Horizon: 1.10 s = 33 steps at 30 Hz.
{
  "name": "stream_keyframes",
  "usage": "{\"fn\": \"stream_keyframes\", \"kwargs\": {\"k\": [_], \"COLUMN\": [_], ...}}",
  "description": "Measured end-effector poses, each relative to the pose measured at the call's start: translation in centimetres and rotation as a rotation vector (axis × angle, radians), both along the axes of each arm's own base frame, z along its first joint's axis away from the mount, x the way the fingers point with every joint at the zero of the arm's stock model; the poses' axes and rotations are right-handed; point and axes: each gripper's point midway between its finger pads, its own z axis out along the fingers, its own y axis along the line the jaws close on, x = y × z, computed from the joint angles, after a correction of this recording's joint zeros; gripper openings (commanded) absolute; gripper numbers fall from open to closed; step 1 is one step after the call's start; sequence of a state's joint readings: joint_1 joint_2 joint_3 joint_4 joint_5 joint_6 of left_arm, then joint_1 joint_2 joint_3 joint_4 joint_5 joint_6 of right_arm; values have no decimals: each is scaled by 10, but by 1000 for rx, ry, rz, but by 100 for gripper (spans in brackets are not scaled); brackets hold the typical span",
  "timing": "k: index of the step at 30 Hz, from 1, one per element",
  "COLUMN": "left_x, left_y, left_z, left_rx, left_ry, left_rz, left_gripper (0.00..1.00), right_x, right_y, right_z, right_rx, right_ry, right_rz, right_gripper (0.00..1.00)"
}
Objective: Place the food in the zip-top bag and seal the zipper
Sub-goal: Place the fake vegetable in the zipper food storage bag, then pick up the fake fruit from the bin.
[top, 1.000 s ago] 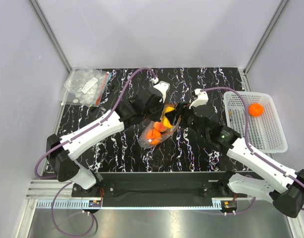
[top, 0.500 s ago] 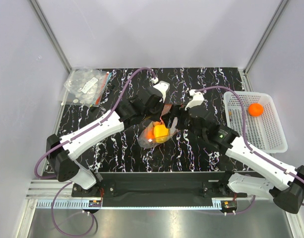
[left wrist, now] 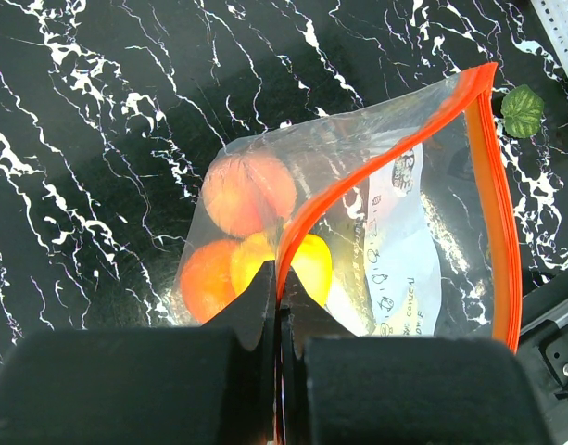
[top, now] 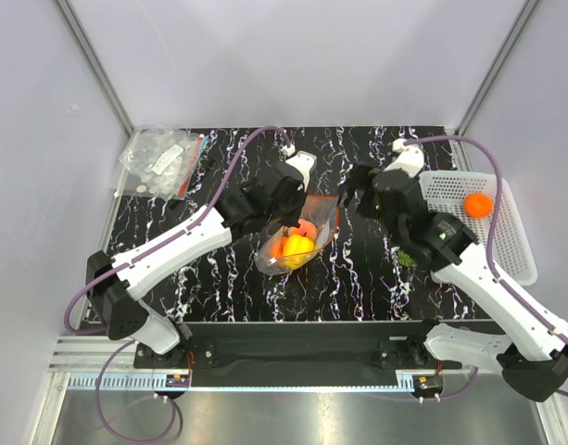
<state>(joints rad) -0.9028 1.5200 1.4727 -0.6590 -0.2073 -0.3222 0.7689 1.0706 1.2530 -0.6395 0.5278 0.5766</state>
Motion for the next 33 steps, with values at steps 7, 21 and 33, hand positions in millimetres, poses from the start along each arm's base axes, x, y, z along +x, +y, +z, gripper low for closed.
{"fn": "stream_keyframes", "kwargs": {"k": [7,21,33], "left_x": [0,-1,-7], "left_y": [1,1,5], "left_z": [0,-1,3], "left_rx": [1,5,24], "left_ry": [0,4,24], "left_rz": [1,0,-16], "left_gripper": [0,0,0], "right_x": [64,87,144], "right_y": [-136,-335,-385], "right_z": [-44,-138,-226], "right_rx": [-82,23,115], "right_ry": [163,393,505], "right_rz": [-411,-908,-924], "right_gripper": [99,99,100]}}
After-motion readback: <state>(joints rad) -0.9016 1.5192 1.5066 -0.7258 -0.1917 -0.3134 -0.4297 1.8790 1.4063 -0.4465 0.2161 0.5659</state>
